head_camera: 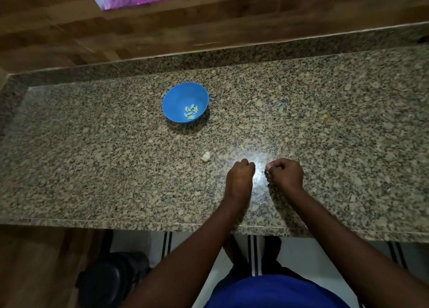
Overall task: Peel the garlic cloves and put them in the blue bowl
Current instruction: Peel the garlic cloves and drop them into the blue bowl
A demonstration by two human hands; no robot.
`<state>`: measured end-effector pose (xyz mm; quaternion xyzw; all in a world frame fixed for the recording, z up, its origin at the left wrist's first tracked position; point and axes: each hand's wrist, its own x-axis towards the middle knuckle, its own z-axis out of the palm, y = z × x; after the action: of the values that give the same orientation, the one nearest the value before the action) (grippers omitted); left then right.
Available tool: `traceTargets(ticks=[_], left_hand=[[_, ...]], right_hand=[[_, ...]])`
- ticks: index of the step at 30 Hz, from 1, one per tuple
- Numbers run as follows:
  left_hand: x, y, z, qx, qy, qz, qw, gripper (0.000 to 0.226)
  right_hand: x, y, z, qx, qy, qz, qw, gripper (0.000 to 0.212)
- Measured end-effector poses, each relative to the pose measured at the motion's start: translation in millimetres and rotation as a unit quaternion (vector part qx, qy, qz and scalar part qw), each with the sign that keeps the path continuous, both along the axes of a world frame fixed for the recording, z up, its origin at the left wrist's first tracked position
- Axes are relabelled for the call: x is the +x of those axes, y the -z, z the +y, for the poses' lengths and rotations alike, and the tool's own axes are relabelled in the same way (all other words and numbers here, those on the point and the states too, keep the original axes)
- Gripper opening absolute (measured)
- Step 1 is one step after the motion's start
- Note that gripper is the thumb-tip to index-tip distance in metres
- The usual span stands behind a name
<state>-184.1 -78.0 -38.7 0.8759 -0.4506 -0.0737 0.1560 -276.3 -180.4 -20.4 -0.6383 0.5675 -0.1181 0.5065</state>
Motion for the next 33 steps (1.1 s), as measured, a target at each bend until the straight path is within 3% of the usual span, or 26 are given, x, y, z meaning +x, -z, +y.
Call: traceTargets(ticks=[3,5,9,13,17,26,33], left_hand=[[6.8,1.1,17.1,-0.030,-0.073,0.017,0.997,0.016],[7.4,-8.6,30.0,-0.080,-0.178,0.147,0.970,0.012],[10.7,-30.4,59.1,-0.216,-0.350,0.439,0.799,0.020],[15.1,-41.2,102.8,-0.270,-0.387,0.556,0.684,0.008],[23.0,-55.3,163.9,-0.372,-0.399,0.598,0.587,0.009],[48.6,-74.4,398.9,-0.558,-0.443,0.557,0.427,0.014],[55.9,-64.7,636.8,-0.618,-0.494,0.505,0.346,0.015]], right_hand=[[-1.0,-2.1,2.2,0.044,0.009,-0.017,0.999,0.025],[0.9,-2.6,5.8,0.097,0.008,-0.048,0.994,0.023],[12.5,-2.5,27.1,0.193,-0.030,-0.087,0.977,0.011],[34.6,-11.3,65.0,0.206,-0.110,-0.097,0.967,0.009],[61.4,-35.0,124.1,0.245,-0.168,-0.120,0.947,0.009],[134.2,-58.7,348.4,0.242,-0.348,-0.108,0.899,0.011],[182.6,-40.9,588.6,0.274,-0.440,-0.078,0.852,0.016]])
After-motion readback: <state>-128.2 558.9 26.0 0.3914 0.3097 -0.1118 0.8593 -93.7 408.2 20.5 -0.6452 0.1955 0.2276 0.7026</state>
